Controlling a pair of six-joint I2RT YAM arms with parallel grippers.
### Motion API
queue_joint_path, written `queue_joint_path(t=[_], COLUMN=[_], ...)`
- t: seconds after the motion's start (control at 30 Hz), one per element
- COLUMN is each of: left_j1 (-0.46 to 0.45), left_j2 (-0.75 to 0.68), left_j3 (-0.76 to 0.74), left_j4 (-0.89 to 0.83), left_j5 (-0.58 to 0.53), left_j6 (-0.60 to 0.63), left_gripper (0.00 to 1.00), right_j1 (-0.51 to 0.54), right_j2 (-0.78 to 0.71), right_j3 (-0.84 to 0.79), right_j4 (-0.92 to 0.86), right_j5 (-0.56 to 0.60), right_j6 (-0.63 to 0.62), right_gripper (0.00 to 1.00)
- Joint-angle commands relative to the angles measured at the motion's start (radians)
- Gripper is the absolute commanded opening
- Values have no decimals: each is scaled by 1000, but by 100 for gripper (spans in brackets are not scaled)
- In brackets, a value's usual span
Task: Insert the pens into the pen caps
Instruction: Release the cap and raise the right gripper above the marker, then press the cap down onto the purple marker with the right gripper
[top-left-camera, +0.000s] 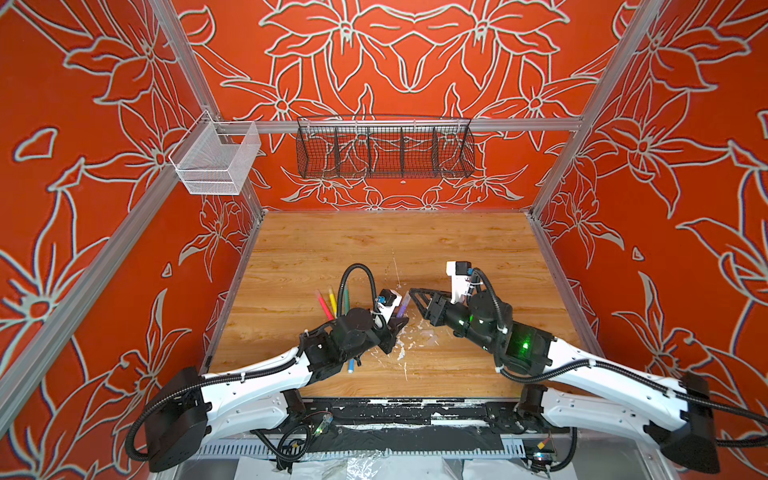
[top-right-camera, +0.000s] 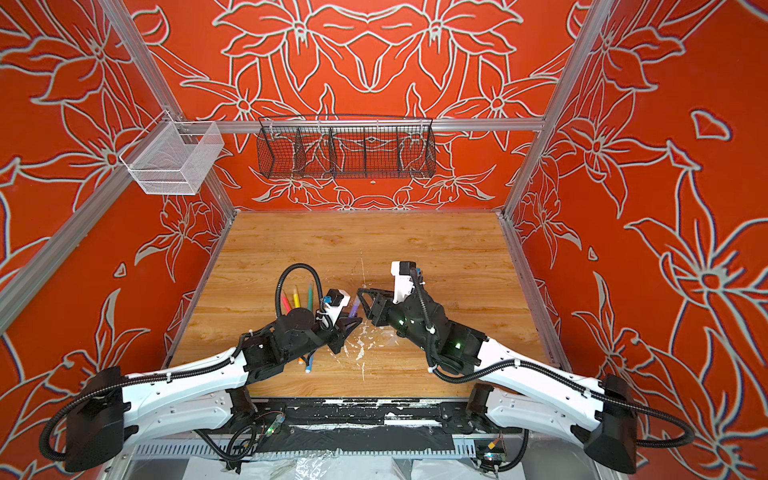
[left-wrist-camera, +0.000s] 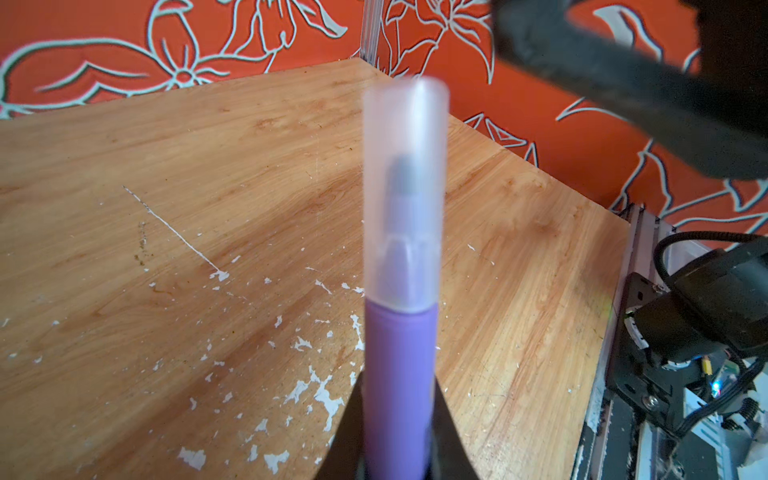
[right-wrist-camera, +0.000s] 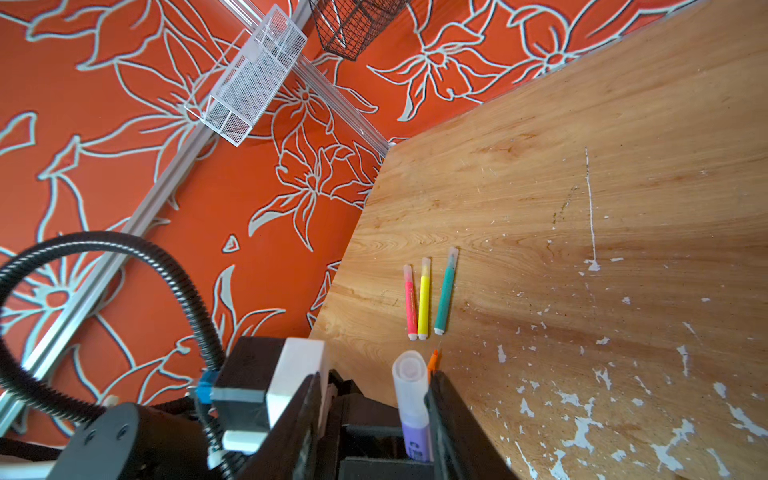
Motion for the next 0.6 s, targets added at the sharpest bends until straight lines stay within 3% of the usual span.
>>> queue_joint_path(t=[0.0, 0.33, 0.57], left_j1=[0, 1, 0], left_j2=[-27, -70, -68], left_j3=[-15, -30, -29], left_j4=[62, 58, 60], left_j5=[7, 34, 43], left_j6=[35, 37, 36], left_gripper=[0, 0, 0], right_j1=[-2, -9, -10], right_j2=[37, 143, 186], right_j3=[48, 115, 136], right_j4=[-14, 11, 12], right_j5=[38, -15, -25], right_j6=[-19, -28, -33], right_gripper=[45, 42, 29])
